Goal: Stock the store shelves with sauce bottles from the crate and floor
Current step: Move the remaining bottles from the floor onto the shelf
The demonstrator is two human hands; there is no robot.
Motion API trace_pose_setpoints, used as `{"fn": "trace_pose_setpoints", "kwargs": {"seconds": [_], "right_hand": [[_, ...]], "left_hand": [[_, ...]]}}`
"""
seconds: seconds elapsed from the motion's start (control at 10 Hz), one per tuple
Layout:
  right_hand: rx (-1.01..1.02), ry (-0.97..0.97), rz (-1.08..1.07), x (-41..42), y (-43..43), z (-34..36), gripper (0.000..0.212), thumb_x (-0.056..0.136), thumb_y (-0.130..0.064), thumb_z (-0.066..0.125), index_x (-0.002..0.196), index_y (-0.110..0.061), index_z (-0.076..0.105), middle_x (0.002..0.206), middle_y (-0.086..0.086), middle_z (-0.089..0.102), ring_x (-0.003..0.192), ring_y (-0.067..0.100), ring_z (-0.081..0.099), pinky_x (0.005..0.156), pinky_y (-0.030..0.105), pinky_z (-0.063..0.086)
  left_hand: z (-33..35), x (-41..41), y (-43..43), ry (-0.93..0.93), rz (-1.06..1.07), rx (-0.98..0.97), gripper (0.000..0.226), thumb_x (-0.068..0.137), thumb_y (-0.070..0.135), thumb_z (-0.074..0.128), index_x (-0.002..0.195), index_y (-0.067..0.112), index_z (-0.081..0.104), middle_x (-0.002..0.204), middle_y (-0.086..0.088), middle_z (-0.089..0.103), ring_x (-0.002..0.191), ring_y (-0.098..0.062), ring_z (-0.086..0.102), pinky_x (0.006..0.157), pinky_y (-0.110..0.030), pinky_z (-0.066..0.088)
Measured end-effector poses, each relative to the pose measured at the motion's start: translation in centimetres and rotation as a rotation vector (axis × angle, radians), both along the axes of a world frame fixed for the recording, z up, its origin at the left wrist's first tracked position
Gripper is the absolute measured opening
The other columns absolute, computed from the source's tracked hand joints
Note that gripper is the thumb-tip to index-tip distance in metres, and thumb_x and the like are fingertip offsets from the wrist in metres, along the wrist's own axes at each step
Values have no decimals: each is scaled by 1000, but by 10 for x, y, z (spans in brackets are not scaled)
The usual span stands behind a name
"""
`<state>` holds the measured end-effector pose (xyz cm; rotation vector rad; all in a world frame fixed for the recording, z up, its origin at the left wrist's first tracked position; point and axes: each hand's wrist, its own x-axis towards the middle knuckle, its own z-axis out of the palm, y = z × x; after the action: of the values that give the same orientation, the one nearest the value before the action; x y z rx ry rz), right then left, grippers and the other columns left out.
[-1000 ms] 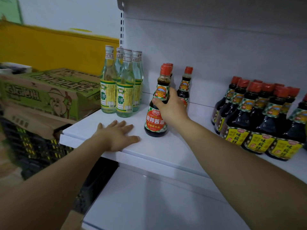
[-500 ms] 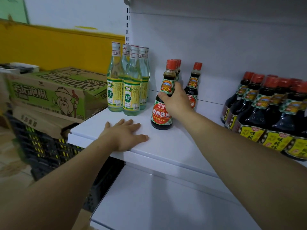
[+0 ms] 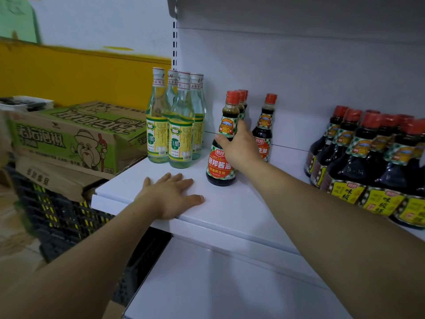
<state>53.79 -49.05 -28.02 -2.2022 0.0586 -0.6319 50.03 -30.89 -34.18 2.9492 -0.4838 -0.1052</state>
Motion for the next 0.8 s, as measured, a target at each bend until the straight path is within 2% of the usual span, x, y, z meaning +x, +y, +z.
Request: {"fn": "trace_pose_setpoints", "kwargs": {"seconds": [0.2,0.5,0.8], "right_hand": [[-42,-10,-15,0,-1,0,58,90,-40,63,137,-18,37,130,9,52,114,31,55,94,44,49],[-56,-31,-50,0,-2,-2,53,92,-40,61,135,-16,39,128,9,50,111,29,55,87,39,46],[-56,-28,-71,-1,2,-4,54,92,-40,60,136,-16,39,127,10,51,111,31,56,91,41,48]], "left_hand": [[1,0,0,-8,-4,-7,77,83,78,27,149,40,17,160,9,7,148,-17,2,115,-58,-1],[-1,1,1,-11,-8,-29,77,82,78,28,149,40,19,160,9,7,148,-16,2,115,-57,-1],[-3,2,3,-20,-12,-48,76,82,78,29,148,40,19,160,9,8,148,-16,2,115,-57,-1]]}}
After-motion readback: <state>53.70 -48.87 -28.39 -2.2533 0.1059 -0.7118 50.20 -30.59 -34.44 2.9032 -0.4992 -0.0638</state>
